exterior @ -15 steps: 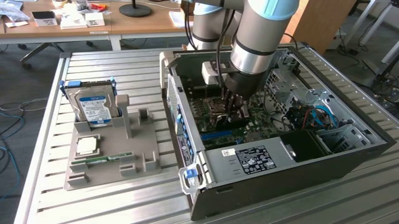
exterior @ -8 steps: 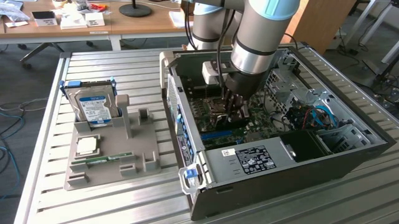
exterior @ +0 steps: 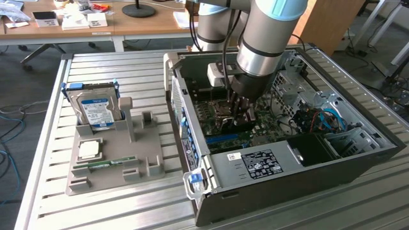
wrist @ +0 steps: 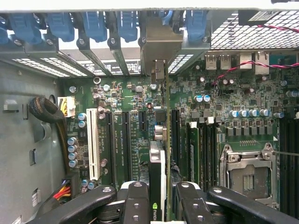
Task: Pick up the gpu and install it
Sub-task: 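Insert the gpu into the slot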
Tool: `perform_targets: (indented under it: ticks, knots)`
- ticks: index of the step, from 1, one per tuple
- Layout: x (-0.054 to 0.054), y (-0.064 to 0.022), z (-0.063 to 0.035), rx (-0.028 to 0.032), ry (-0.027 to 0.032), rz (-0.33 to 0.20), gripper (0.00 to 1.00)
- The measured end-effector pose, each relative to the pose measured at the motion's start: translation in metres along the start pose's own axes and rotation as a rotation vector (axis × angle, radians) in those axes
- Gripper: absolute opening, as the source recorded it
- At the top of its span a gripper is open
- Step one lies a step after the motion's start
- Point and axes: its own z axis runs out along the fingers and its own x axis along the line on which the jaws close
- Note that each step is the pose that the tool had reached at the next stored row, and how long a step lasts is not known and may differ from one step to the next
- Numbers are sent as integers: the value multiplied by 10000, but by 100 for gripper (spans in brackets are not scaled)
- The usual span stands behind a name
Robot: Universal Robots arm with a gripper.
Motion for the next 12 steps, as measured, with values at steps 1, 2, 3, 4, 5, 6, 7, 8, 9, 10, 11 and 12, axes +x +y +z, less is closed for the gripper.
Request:
perform_targets:
  ticks: [1,2,3,4,5,6,7,8,9,10,11,12]
  knots:
    - [0,1,1,0,-1,1,27]
    - [0,1,3,1,-1,2,27]
    - [1,1,7,2,-4,2,27]
    - [1,1,13,2,-5,3,27]
    - [2,1,19,2,-5,3,27]
    - [3,1,24,1,-2,3,27]
    - [3,1,24,0,-1,3,27]
    - [3,1,24,1,-1,3,27]
    - [3,1,24,0,0,3,27]
    - [3,1,24,0,0,2,27]
    - [4,1,25,1,-3,2,27]
    - [6,2,26,2,-4,3,27]
